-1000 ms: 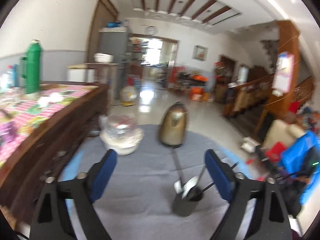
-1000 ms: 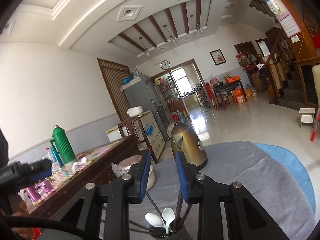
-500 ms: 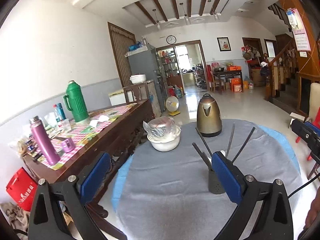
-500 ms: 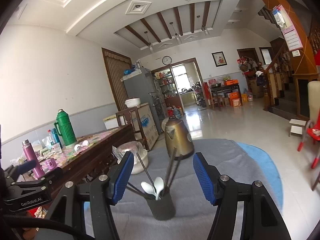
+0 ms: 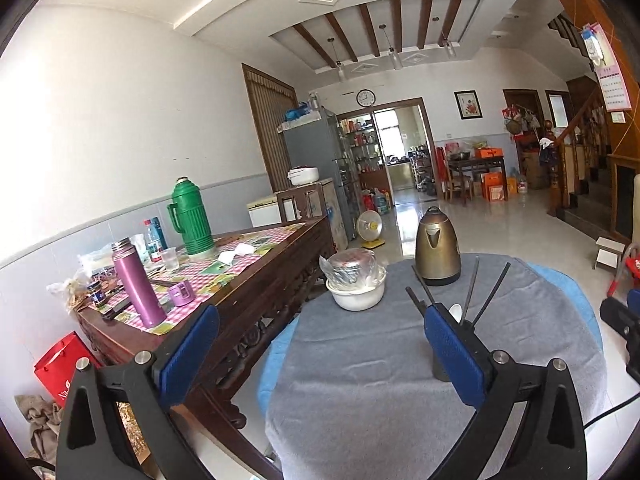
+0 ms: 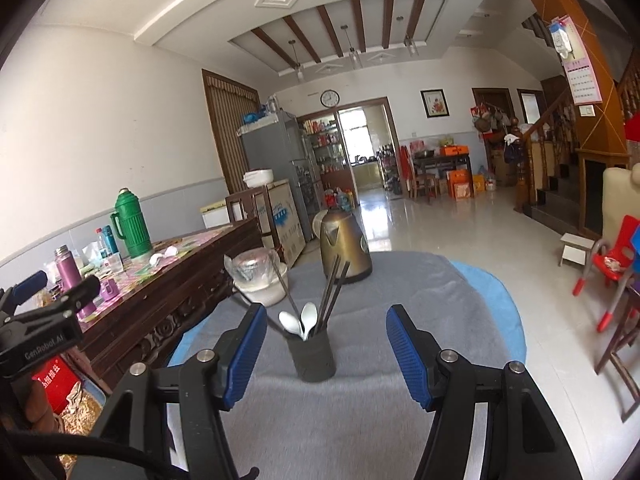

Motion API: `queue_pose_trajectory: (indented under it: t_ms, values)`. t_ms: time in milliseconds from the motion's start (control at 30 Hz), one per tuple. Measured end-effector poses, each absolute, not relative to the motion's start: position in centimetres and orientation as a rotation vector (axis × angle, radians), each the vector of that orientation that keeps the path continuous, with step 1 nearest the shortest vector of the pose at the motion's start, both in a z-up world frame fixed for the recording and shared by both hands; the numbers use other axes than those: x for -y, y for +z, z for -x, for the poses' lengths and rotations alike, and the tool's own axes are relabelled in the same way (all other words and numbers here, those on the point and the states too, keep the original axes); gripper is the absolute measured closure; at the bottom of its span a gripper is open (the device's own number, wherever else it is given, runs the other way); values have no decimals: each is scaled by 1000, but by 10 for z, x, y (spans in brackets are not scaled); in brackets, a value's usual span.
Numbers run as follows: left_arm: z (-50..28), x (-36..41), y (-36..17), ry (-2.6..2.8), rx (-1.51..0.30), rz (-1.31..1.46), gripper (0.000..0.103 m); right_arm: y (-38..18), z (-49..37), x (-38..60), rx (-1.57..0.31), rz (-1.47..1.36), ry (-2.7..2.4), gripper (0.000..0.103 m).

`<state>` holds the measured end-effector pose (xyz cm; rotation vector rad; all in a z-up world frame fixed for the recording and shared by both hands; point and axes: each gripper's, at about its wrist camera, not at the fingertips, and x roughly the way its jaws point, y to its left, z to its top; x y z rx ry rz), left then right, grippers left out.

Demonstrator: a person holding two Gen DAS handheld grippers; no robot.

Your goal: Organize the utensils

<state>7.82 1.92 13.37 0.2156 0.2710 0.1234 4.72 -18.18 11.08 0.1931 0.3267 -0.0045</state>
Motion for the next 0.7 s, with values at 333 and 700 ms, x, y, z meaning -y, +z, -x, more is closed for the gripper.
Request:
queue_pose_trajectory:
  t_ms: [333, 700]
  values:
    - [-76, -33, 116, 138, -336, -204, 1, 77, -40, 161, -427, -184, -29, 37]
    - [-70, -50, 96, 167, -396, -177, 1, 74, -27, 154, -413, -157, -92, 37]
